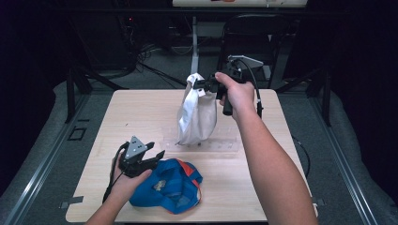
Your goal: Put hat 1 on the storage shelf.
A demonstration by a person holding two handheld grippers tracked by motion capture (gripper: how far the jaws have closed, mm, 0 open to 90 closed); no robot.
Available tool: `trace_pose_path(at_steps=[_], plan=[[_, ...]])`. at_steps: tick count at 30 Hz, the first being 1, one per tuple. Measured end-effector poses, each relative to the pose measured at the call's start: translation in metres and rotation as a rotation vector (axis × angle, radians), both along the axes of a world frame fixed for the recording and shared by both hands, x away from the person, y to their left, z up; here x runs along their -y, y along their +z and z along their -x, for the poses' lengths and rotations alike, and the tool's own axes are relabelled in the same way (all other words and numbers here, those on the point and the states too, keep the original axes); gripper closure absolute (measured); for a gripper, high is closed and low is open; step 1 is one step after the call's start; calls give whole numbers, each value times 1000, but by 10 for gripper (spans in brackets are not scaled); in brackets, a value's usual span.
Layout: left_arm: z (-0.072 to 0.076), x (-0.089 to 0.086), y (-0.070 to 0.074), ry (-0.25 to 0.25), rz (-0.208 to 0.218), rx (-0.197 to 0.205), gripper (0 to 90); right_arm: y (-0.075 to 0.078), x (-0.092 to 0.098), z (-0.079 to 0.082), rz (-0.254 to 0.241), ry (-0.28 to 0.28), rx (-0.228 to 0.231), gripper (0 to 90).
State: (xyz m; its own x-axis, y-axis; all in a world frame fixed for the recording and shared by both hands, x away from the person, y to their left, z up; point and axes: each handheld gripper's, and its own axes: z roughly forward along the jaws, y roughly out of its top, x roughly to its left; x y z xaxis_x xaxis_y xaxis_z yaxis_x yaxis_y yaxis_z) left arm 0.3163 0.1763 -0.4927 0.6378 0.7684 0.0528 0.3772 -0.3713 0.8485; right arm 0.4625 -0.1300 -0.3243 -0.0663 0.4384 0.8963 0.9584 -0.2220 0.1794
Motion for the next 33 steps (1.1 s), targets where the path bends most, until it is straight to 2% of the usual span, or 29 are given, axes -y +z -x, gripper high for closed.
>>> trace_pose_path(at_steps=[13, 24, 29, 33], plan=[[-10, 31, 2, -45, -18, -5, 487, 2, 2, 1, 9, -11, 2, 815], [-14, 45, 1, -59, -54, -13, 493, -1, -7, 2, 10, 7, 5, 814], [-17, 50, 0, -48, -68, -4, 525, -2, -12, 1, 3, 14, 6, 813], [-20, 54, 0, -44, -65, -5, 586, -2, -16, 2, 2, 16, 11, 812]])
